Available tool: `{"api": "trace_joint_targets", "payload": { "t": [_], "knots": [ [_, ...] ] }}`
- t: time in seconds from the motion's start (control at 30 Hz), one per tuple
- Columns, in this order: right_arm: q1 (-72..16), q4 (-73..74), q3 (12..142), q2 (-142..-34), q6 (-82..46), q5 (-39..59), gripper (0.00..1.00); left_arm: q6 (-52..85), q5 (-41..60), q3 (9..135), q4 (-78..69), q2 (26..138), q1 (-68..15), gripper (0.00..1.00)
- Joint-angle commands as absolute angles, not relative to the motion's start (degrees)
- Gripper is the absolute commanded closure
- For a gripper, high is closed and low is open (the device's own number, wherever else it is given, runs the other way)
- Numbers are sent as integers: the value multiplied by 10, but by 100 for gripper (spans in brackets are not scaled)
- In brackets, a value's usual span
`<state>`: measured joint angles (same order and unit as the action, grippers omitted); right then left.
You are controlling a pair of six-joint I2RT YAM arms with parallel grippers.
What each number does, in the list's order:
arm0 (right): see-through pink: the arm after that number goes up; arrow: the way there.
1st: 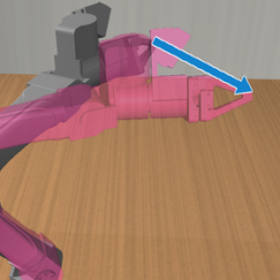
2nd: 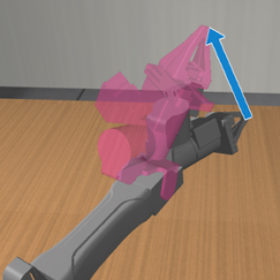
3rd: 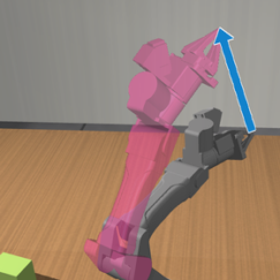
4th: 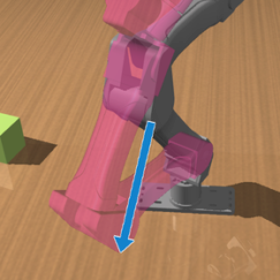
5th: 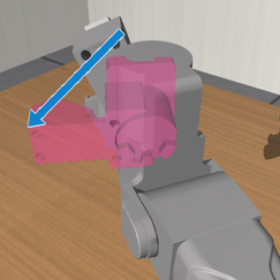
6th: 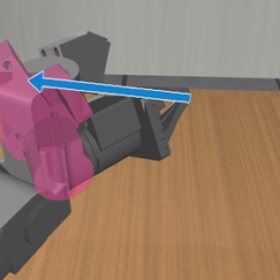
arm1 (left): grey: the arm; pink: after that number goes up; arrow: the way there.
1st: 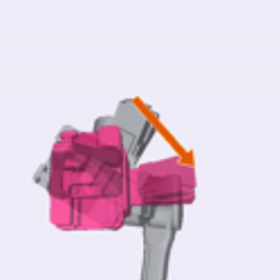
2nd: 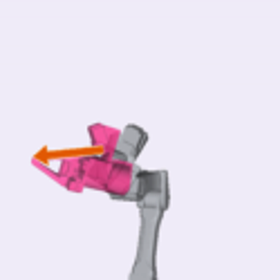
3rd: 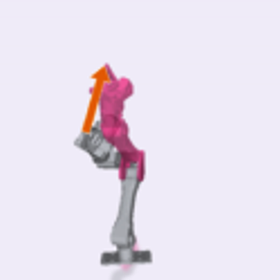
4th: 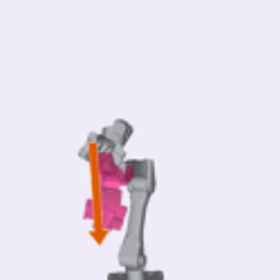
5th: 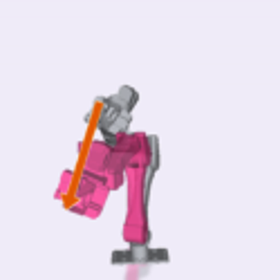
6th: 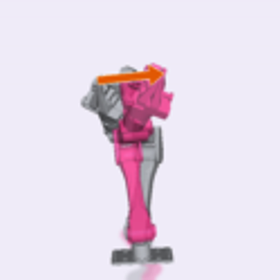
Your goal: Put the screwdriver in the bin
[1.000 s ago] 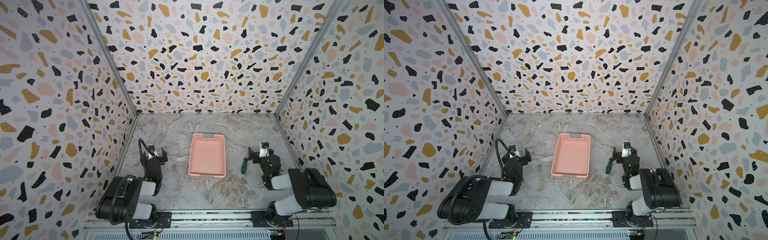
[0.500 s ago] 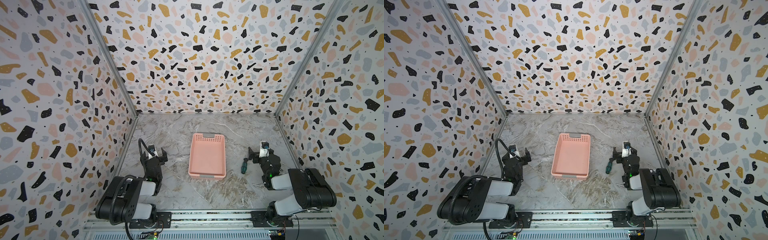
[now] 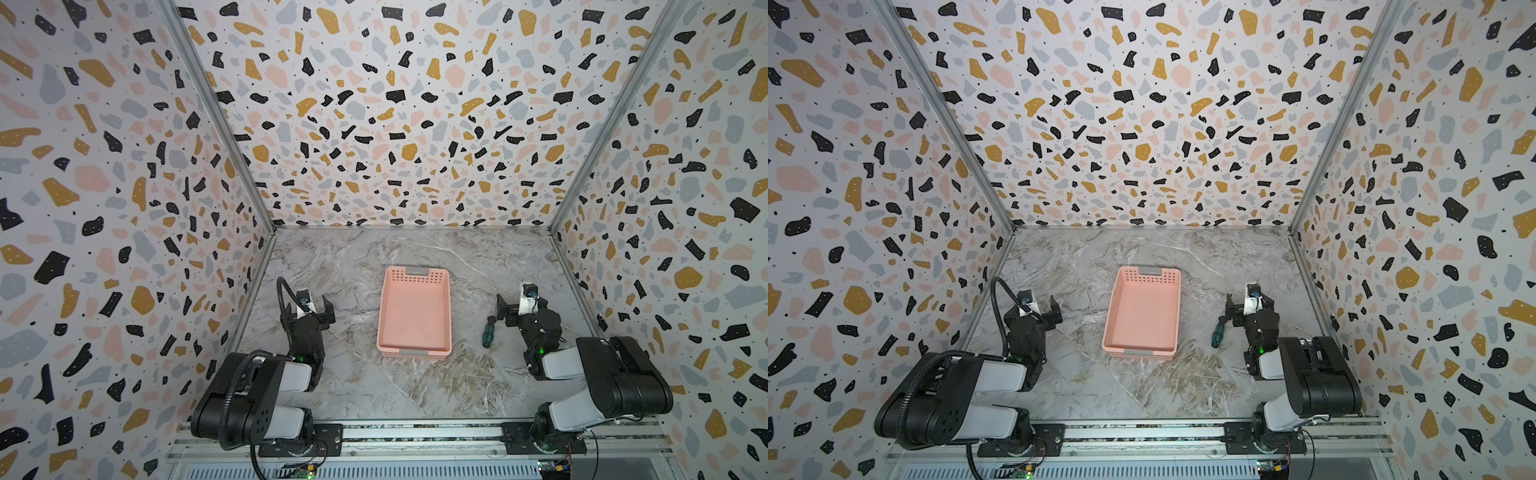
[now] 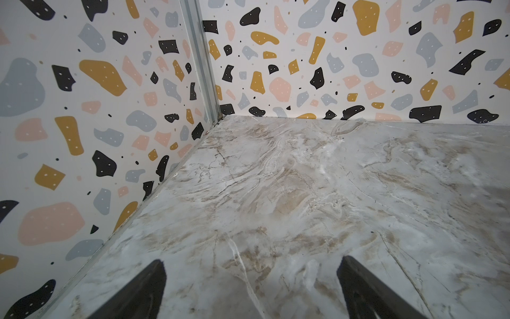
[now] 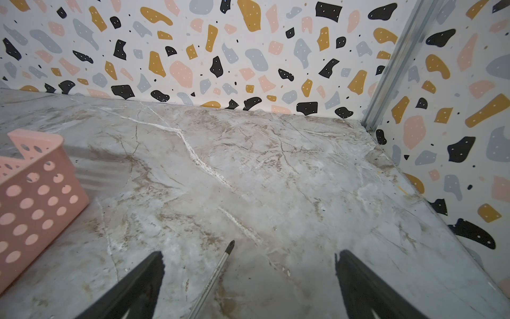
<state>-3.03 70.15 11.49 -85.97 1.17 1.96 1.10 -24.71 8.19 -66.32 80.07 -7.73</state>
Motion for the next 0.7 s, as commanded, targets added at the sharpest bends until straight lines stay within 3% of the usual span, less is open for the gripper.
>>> {"api": "trace_joint_targets", "payload": {
  "t": [0.0, 0.43, 0.57, 0.67],
  "knots": [
    [-32, 699, 127, -854, 13, 21, 1, 15, -248, 93, -691, 801, -73, 0],
    [-33, 695, 128, -846, 10, 10, 1, 22, -264, 101, -679, 787, -71, 1],
    [-29, 475, 213, -764, -23, -20, 1, 33, -289, 190, -469, 703, -72, 0],
    [-24, 387, 265, -713, -57, 32, 1, 66, -280, 238, -408, 622, -71, 0]
  ]
}}
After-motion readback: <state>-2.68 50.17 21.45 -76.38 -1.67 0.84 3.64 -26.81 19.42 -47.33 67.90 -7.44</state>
